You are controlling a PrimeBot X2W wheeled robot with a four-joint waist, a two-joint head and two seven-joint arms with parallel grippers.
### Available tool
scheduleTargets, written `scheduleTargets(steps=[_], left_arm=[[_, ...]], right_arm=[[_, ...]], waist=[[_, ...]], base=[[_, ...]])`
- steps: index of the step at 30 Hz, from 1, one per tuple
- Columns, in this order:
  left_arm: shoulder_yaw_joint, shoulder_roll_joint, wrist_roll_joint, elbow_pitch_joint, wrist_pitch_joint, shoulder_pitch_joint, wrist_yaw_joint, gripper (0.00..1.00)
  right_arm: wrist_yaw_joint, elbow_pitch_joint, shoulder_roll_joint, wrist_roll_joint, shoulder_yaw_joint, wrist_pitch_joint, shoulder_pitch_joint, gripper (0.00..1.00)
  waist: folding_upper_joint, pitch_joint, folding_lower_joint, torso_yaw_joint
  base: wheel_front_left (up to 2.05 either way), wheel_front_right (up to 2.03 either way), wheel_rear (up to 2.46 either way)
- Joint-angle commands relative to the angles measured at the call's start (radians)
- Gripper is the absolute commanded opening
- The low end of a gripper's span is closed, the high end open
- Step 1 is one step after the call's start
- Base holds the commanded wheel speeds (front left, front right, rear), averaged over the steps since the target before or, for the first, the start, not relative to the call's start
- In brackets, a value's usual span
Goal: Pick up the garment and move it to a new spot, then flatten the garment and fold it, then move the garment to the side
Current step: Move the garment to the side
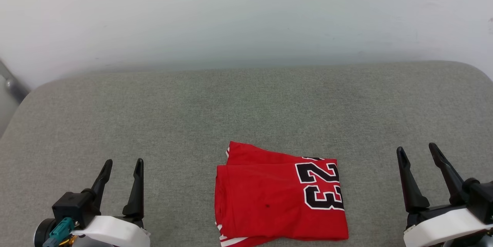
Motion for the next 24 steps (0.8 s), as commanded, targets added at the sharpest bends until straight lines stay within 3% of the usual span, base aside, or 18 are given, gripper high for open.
scheduleTargets(steps=[1,10,21,24], left_arm=[[0.003,0.001,-0.002,0.003,-0.006,-0.014,0.003,1.00],[0.010,-0.003,-0.006,0.004,-0.011,-0.008,0.010,1.00],[0.037,-0.034,0.000,-0.001,-0.022,-0.028,0.007,1.00],[0.039,-0.050,0.008,0.002,-0.025,-0.041,-0.005,1.00]], right_arm=[[0.000,-0.005,0.004,-0.006,0.001,0.000,0.015,1.00],[0.000,0.003,0.021,0.067,-0.047,0.078,0.021,1.00],[0.000,0.134,-0.045,0.312,-0.418,0.537,-0.011,1.00],[0.000,0.172,-0.024,0.359,-0.481,0.692,-0.027,1.00]], waist=[[0.0000,0.000,0.0000,-0.002],[0.0000,0.001,0.0000,-0.009],[0.0000,0.038,0.0000,0.019],[0.0000,0.055,0.0000,0.038]], base=[[0.00,0.00,0.00],[0.00,0.00,0.00],[0.00,0.00,0.00],[0.00,0.00,0.00]])
